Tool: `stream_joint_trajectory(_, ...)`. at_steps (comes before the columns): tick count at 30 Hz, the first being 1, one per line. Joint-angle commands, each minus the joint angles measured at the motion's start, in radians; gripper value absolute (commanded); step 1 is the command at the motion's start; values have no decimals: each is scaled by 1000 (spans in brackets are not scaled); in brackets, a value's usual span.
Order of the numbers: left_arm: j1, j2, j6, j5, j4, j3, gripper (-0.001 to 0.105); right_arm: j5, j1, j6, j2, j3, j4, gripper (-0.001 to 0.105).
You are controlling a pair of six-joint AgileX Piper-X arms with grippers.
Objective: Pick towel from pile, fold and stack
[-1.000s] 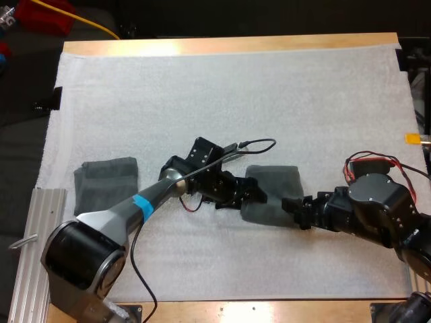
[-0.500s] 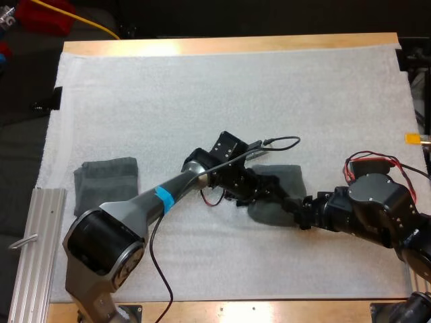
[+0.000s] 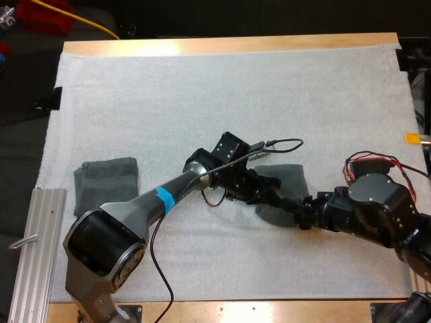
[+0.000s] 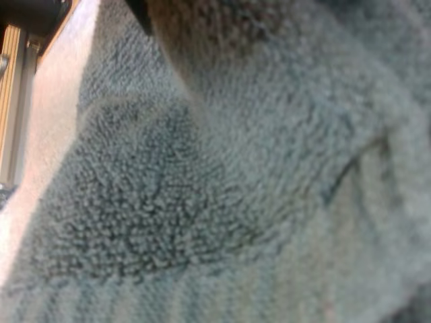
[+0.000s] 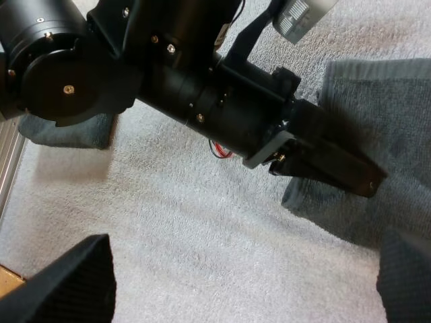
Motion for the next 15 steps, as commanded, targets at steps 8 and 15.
stream_joint_trajectory(8, 26, -92, 162, 21, 108, -45, 0, -7, -1, 5, -5, -9, 2, 77)
stream_joint_trajectory(15, 105, -150, 329, 15, 351, -109, 0, -7, -1, 2, -5, -9, 2, 77)
